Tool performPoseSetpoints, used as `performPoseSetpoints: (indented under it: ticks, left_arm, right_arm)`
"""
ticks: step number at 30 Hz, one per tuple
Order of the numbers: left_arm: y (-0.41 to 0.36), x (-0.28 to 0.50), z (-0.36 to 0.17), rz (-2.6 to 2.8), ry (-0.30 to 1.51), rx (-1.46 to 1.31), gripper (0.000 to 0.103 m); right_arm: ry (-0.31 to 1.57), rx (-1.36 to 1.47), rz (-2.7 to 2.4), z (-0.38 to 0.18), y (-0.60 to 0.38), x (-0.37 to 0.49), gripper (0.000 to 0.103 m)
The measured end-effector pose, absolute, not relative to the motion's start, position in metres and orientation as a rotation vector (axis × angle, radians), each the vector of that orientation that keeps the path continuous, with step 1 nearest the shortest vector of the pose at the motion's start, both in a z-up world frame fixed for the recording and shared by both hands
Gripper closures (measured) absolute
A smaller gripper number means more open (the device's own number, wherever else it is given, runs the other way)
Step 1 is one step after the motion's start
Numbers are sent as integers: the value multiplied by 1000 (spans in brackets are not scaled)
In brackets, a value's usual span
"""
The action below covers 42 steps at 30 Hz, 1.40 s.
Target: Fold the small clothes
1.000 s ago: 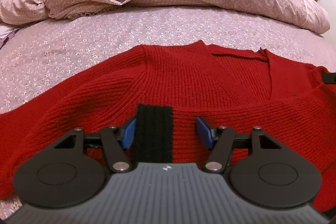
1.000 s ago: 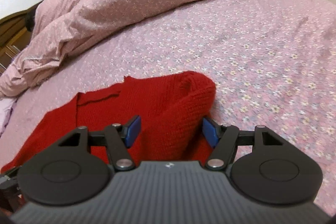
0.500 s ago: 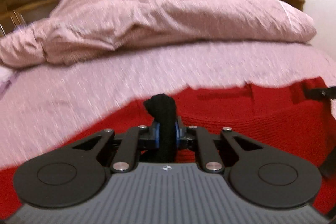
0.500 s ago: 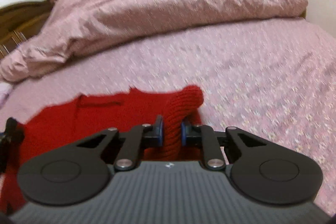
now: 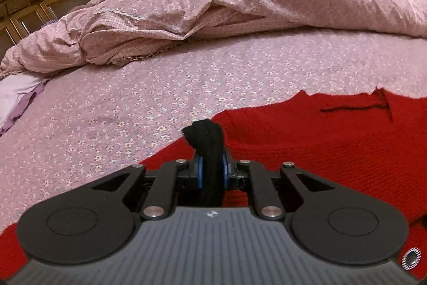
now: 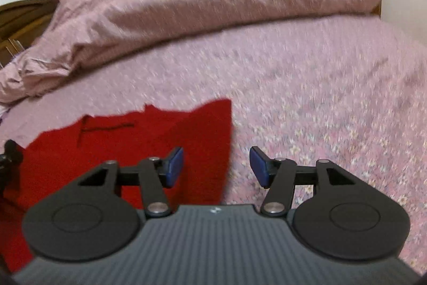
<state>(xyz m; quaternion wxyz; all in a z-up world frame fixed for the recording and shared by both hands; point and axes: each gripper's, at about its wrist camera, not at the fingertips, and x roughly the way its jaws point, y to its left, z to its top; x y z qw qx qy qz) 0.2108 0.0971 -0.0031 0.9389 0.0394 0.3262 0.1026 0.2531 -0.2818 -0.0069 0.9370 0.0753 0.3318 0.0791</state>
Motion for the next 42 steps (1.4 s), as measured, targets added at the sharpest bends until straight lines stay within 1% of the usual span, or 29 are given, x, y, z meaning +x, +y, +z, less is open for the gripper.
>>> performPoseSetpoints:
  ticks: [5, 6, 7, 8, 9, 11, 14, 18, 19, 20, 22, 23, 26, 29, 34, 40, 42]
  left_arm:
    - [91, 207, 7, 175, 629, 76, 87]
    - [89, 205, 11, 169, 616, 74, 87]
    - [88, 204, 15, 162, 602, 69, 87]
    - [87, 203, 18, 157, 590, 63, 87]
    - [87, 204, 21, 153, 579, 58, 87]
    - [88, 209, 21, 147, 572, 57, 87]
    - [90, 224, 11, 136, 592, 24, 87]
    - [92, 240, -9, 124, 636, 19, 83]
    - [91, 241, -11, 131, 638, 40, 76]
    - [90, 240, -13, 144, 639, 67, 65]
    - [89, 237, -12, 187, 634, 121, 50]
    - [90, 234, -11, 199, 628, 135, 47]
    - [99, 226, -1, 197, 630, 129, 43]
    - [109, 213, 12, 193, 628, 93, 40]
    - [105, 188, 23, 157, 621, 69, 40]
    - [87, 175, 2, 76, 663, 63, 40]
    - [83, 181, -12, 88, 703, 59, 40]
  right_arm:
    - [743, 192, 208, -20, -274, 264, 46]
    - [734, 183, 217, -22, -271, 263, 52]
    - [721, 174, 225, -22, -269, 261, 64]
    - [703, 165, 220, -20, -268, 259, 78]
    - [684, 170, 209, -17, -271, 256, 85]
    - [648, 210, 193, -13, -280, 251, 86]
    - [637, 191, 138, -14, -286, 251, 87]
    - [648, 193, 48, -24, -297, 257, 89]
    - [650, 185, 26, -25, -300, 258, 89]
    - [662, 171, 15, -26, -301, 259, 90]
    - [686, 179, 28, -28, -307, 259, 89]
    - [689, 189, 39, -28, -309, 256, 88]
    - [684, 213, 52, -19, -312, 247, 87]
    - [664, 199, 86, -6, -305, 234, 86]
    - [638, 136, 220, 14, -278, 209, 86]
    - [718, 41, 230, -3, -255, 207, 87]
    - [747, 40, 210, -12, -255, 211, 90]
